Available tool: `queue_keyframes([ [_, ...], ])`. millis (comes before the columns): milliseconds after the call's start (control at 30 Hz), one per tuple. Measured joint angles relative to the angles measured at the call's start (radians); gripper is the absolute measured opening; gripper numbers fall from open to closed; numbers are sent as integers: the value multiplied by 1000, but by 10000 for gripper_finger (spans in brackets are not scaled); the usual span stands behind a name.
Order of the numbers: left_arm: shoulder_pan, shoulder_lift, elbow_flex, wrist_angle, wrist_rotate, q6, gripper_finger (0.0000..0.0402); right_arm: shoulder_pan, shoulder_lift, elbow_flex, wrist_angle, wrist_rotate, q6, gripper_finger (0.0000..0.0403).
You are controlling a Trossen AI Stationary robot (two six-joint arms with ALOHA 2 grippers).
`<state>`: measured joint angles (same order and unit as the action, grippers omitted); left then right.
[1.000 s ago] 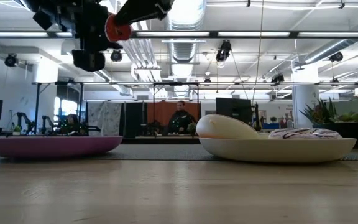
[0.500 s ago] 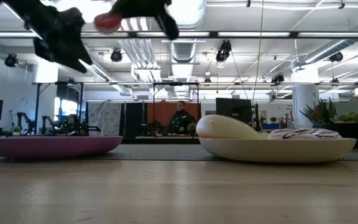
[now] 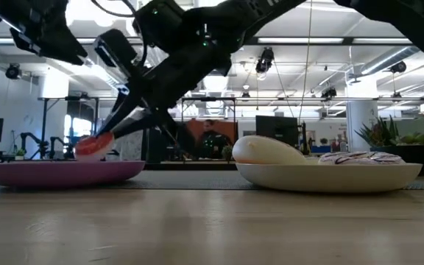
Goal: Pick & Place donuts
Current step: Put the small red donut on the violet plate, then put the small orange donut on the violet plate
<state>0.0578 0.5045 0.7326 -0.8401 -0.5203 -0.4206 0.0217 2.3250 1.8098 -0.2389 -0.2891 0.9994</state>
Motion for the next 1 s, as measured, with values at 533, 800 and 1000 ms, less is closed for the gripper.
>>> queue_keyframes([
  [533, 0, 12, -10, -83, -39, -63, 172, 16, 61, 179, -323, 283, -271, 165],
  [800, 5, 199, -131, -29, -40, -294, 172, 27, -29, 225, -449, 364, -472, 206],
  [1000, 68, 456, -186, -20, 95, -410, 172, 23, -130, 192, -589, 398, -477, 206],
])
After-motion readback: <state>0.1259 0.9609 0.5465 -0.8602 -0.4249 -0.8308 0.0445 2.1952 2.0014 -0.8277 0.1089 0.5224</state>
